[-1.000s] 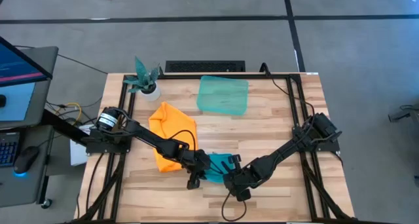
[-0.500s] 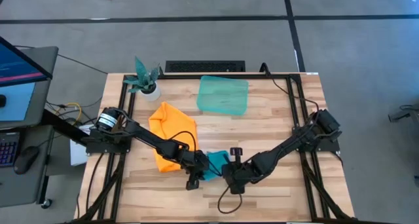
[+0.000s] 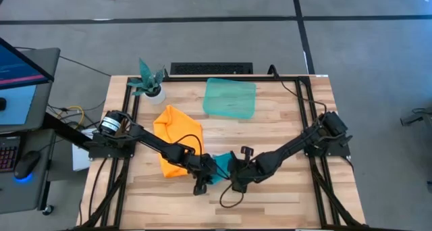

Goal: Roll microfiber towels into tight, uniform cylinder then place into a basket
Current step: Roll the blue microfiber towel

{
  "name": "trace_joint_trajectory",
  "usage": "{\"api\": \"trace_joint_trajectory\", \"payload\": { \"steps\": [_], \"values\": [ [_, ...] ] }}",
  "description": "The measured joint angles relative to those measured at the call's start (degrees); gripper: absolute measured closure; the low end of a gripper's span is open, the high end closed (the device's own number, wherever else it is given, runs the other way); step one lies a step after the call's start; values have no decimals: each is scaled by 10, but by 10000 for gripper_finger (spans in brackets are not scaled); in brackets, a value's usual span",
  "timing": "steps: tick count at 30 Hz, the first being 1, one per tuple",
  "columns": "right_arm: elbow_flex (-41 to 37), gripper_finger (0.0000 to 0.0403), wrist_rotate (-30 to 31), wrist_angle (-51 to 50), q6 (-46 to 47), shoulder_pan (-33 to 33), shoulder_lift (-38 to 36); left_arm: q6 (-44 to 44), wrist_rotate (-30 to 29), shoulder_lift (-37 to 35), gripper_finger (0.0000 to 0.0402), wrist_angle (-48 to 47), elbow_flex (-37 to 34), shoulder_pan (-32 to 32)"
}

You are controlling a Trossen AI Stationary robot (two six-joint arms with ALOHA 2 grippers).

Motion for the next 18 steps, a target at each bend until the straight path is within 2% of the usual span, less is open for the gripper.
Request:
{"api": "trace_joint_trajectory", "payload": {
  "steps": [11, 18],
  "values": [
    [-39, 389, -1, 46, 52, -29, 0, 1, -12, 0, 379, -1, 0, 4],
    [-40, 391, 3, 43, 65, -39, 11, -5, -65, 0, 376, -10, -1, 6]
  ]
}}
